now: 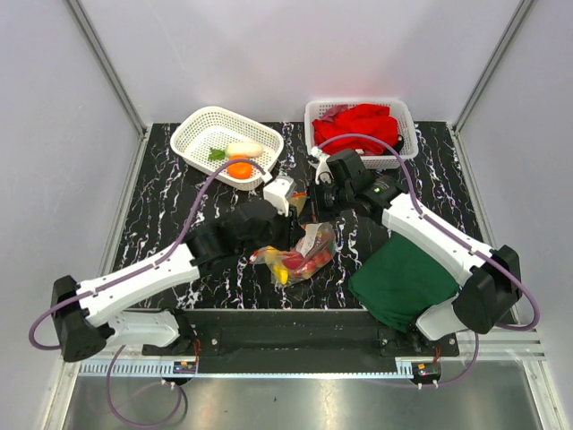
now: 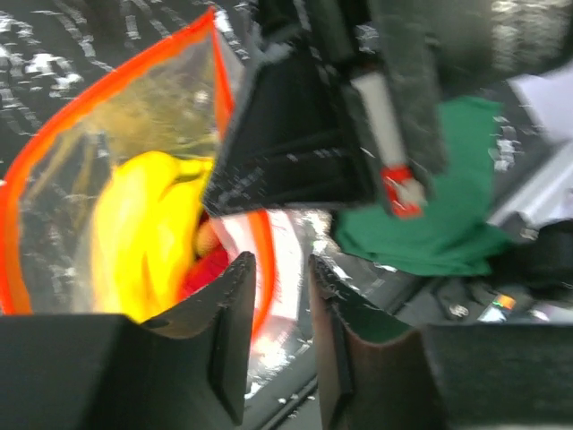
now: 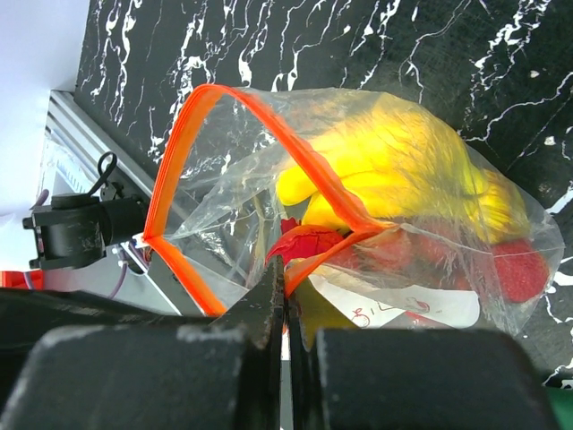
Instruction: Open the zip-top bag and remove the fake food
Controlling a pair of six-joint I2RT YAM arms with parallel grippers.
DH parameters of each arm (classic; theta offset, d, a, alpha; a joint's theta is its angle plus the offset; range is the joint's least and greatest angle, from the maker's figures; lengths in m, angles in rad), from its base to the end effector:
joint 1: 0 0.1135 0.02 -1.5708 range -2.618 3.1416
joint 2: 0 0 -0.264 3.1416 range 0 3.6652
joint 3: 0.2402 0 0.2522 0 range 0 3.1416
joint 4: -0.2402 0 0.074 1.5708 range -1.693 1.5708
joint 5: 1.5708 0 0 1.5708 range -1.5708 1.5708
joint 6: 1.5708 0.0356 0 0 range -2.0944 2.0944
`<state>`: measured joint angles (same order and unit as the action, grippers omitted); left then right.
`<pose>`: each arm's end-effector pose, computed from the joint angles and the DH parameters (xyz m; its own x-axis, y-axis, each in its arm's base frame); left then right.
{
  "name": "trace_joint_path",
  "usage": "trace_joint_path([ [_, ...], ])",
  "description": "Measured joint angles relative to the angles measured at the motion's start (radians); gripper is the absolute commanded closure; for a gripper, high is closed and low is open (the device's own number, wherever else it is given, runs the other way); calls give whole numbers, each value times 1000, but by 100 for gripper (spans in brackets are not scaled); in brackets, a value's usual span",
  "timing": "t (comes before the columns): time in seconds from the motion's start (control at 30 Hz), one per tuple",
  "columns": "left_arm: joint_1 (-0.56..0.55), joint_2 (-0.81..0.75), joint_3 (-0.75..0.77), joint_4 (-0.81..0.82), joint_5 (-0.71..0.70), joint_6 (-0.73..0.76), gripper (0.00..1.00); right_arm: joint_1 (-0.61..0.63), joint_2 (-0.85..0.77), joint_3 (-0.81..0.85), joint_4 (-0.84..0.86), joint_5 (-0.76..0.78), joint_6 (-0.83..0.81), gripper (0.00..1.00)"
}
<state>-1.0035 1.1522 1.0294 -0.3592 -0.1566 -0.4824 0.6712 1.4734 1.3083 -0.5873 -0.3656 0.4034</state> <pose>0.1443 -0.2162 0.3336 -0.5727 0.0460 -0.8185 0.5566 0.7548 -0.3470 0.2459 0.2115 0.3219 -0.8004 -0.1675 -0.5755 -0.5121 0.6902 0.5113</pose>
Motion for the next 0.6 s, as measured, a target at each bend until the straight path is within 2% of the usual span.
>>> trace_joint_path([
  [0.33, -2, 49, 46, -34, -174, 8, 76, 0, -17, -13, 1, -22, 0, 100],
  [0.6, 86, 129, 60, -65, -120, -24, 79, 0, -43, -21, 0, -46, -6, 100],
])
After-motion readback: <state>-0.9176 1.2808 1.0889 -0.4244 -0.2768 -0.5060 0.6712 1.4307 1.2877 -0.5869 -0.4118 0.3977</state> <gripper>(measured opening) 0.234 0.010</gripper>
